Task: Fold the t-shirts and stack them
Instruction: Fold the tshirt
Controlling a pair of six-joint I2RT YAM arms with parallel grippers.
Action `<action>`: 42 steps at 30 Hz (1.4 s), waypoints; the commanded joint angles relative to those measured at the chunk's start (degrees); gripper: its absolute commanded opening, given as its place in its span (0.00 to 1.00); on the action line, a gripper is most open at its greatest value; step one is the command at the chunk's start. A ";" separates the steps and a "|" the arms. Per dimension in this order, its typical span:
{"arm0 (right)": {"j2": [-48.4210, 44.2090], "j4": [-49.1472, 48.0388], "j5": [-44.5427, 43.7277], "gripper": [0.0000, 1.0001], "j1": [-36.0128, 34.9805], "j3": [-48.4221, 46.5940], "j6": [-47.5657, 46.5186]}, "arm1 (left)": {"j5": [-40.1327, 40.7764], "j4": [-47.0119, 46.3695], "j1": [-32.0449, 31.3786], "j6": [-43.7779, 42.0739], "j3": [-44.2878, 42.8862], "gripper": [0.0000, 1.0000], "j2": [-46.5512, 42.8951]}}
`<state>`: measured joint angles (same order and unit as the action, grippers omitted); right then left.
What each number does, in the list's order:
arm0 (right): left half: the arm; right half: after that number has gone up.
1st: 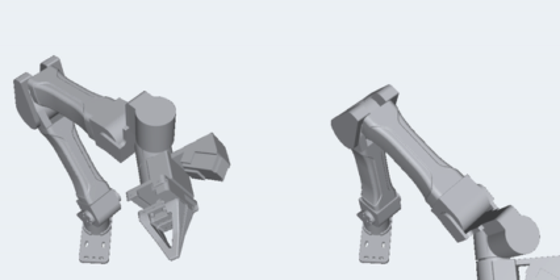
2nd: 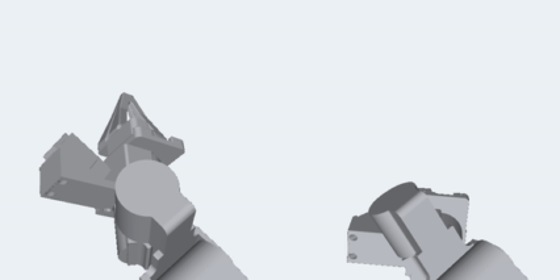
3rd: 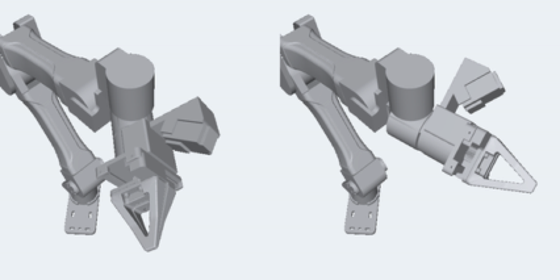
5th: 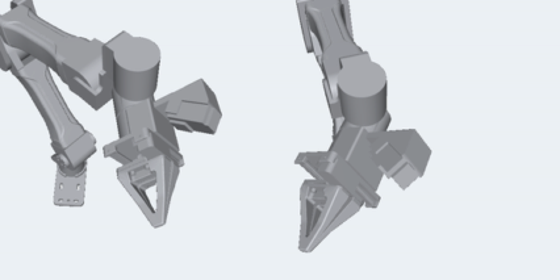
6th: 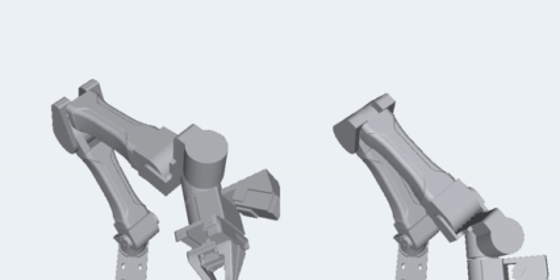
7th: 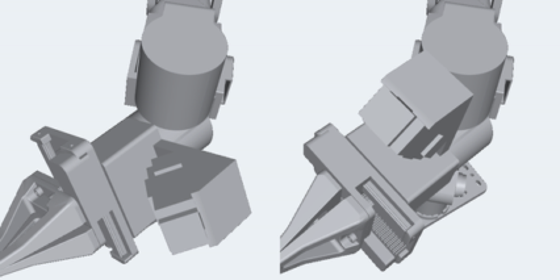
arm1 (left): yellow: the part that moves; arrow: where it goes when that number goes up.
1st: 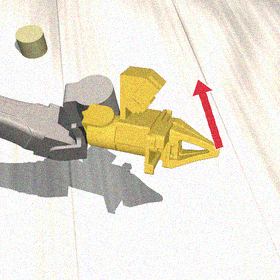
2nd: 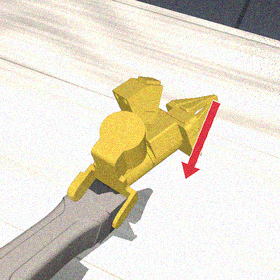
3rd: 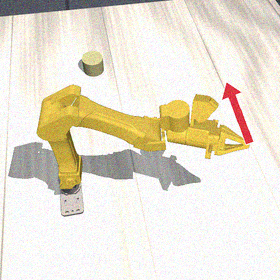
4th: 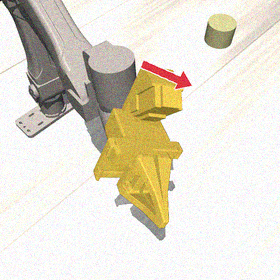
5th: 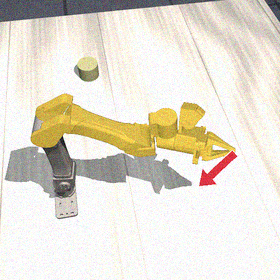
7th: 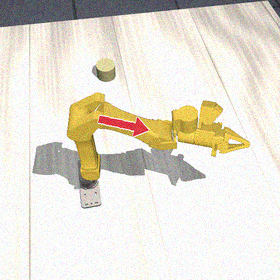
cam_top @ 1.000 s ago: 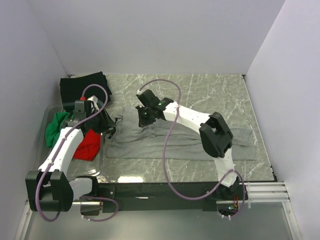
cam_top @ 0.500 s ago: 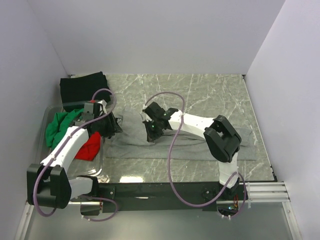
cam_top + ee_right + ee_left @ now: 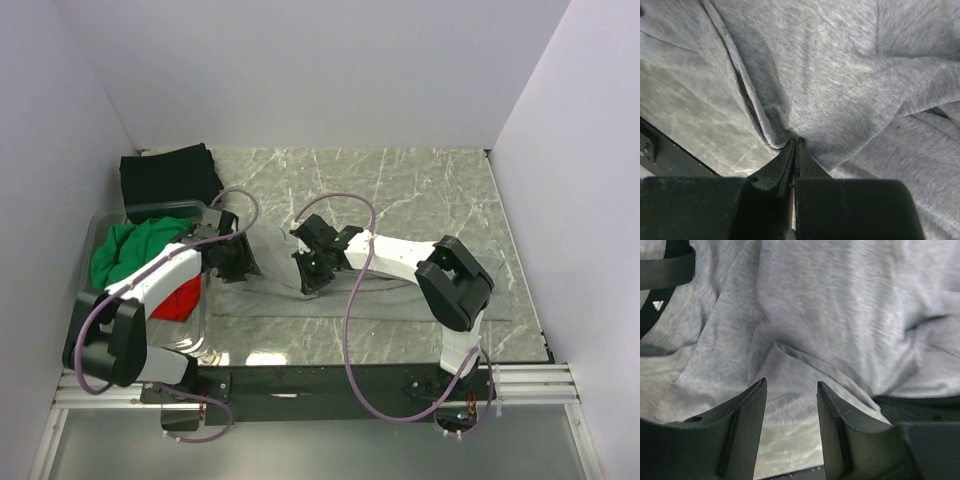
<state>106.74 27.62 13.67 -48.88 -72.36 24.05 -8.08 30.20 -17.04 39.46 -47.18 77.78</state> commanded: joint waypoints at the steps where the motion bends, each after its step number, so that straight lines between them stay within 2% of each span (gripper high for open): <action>1: -2.06 -1.69 1.18 0.00 -0.42 0.73 -1.55 | 4.46 -3.56 -2.03 1.93 -2.56 0.50 2.72; 7: -1.45 -2.48 1.97 0.00 -0.42 1.08 -1.90 | 10.09 -4.18 -3.79 2.72 -3.89 0.47 5.45; 10: -1.27 -2.48 2.24 0.00 -0.42 1.25 -1.82 | 10.27 -5.49 -4.14 2.38 -3.54 0.45 5.89; 13: -1.45 -2.65 2.24 0.00 -0.42 1.60 -1.82 | 10.18 -5.59 -4.76 1.94 -3.18 0.39 6.59; 22: -1.45 -2.92 2.24 0.00 -0.42 2.04 -1.11 | 11.41 -6.46 -5.64 1.58 -1.78 0.38 7.74; 25: -1.45 -2.92 2.15 0.00 -0.42 2.22 -1.03 | 11.07 -7.25 -5.90 1.23 -2.04 0.31 7.83; 26: -1.45 -2.92 2.15 0.00 -0.51 2.31 -0.94 | 10.98 -7.43 -5.99 1.23 -1.87 0.26 7.74; 28: -1.45 -3.09 2.24 0.00 -0.42 2.48 -0.76 | 10.71 -7.52 -6.08 1.23 -1.52 0.20 7.56; 33: -1.36 -3.18 2.15 0.00 -0.42 2.48 -0.41 | 9.92 -7.78 -6.17 1.14 0.77 0.10 7.57; 35: -1.27 -3.44 2.06 0.00 -0.42 2.66 -0.24 | 9.83 -7.96 -6.25 1.14 1.47 0.02 6.87; 42: -1.01 -3.80 1.62 0.00 -0.51 3.10 0.73 | 7.82 -9.89 -6.25 1.14 5.68 0.00 1.52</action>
<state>106.74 25.26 15.53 -48.88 -70.04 24.16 1.30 22.65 -22.98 41.17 -43.16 83.85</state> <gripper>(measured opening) 0.007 0.012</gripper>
